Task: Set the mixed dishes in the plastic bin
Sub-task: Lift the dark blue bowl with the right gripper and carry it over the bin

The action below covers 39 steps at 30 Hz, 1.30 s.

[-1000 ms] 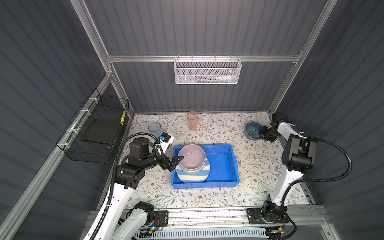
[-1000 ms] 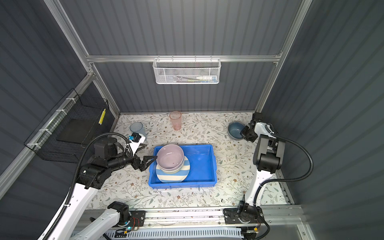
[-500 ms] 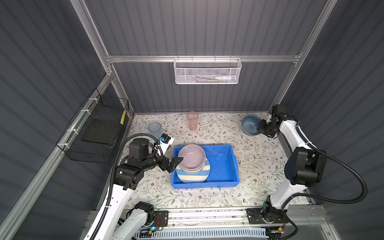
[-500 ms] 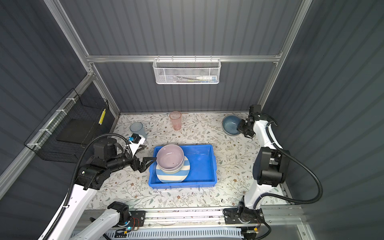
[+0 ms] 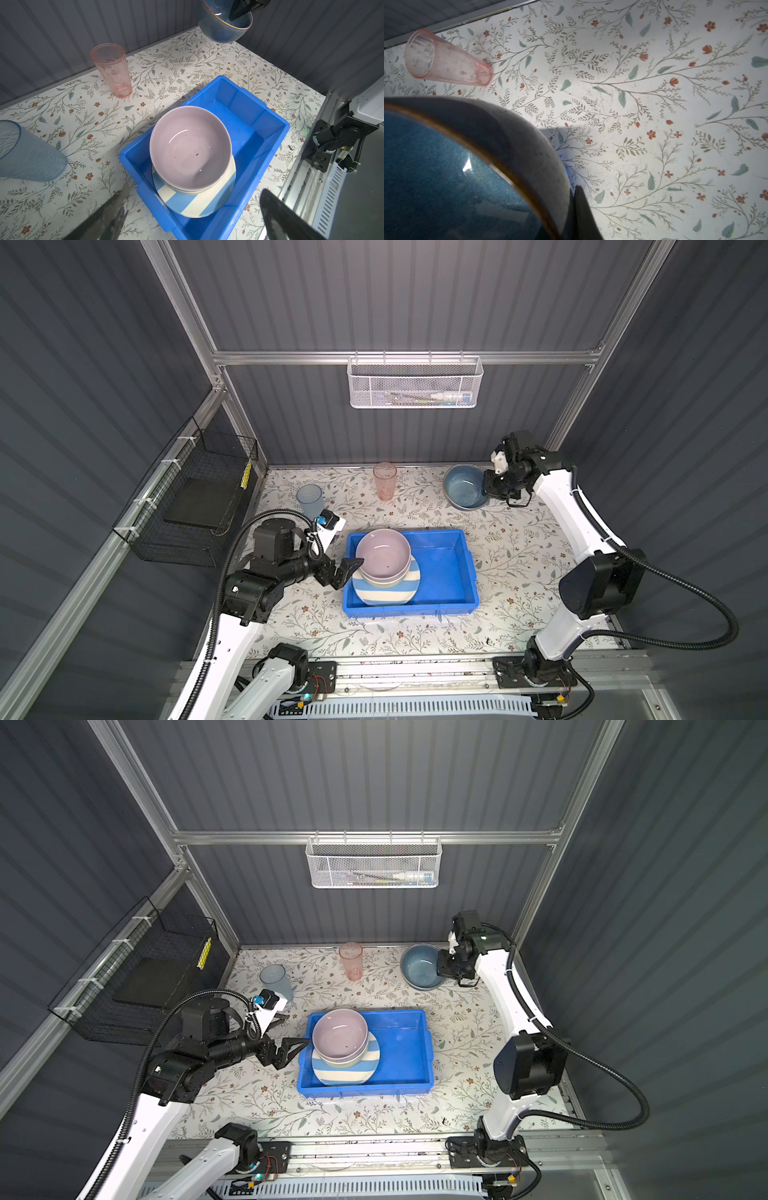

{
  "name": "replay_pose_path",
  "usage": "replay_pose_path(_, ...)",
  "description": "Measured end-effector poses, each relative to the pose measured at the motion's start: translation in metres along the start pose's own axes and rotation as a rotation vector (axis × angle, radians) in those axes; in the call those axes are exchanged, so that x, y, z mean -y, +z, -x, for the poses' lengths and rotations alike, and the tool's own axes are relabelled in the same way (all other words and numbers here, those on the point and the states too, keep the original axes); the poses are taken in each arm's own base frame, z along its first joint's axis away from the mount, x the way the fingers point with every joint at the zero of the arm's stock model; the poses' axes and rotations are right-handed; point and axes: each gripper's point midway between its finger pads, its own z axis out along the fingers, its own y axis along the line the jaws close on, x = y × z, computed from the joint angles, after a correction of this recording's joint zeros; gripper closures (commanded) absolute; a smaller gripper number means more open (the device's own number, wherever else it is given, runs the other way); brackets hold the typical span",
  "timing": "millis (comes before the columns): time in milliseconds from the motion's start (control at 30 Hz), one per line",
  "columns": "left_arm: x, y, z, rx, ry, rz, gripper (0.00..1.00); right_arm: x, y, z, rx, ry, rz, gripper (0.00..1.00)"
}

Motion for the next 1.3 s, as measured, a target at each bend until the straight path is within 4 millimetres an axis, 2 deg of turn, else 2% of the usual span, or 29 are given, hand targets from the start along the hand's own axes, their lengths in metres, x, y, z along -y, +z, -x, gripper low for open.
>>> replay_pose_path(500,-0.007,-0.003,-0.017,-0.081,-0.034,0.053,0.0,-0.118,-0.031,-0.038,-0.034,-0.267,0.136,1.0)
replay_pose_path(600,-0.008,-0.004,-0.018,-0.085,-0.035,0.06,0.0,-0.138,-0.025,-0.051,-0.065,-0.313,0.154,1.0)
replay_pose_path(833,-0.01,-0.005,-0.023,-0.107,-0.042,0.079,0.0,-0.175,0.014,-0.091,-0.187,-0.407,0.155,1.0)
replay_pose_path(933,-0.011,-0.005,-0.025,-0.114,-0.045,0.084,0.0,-0.19,0.024,-0.104,-0.224,-0.445,0.156,1.0)
replay_pose_path(1067,-0.013,-0.006,-0.029,-0.129,-0.05,0.096,0.0,-0.206,0.028,-0.115,-0.24,-0.481,0.169,1.0)
replay_pose_path(1300,-0.019,-0.007,-0.031,-0.141,-0.049,0.132,0.0,-0.216,0.028,-0.127,-0.258,-0.508,0.174,1.0)
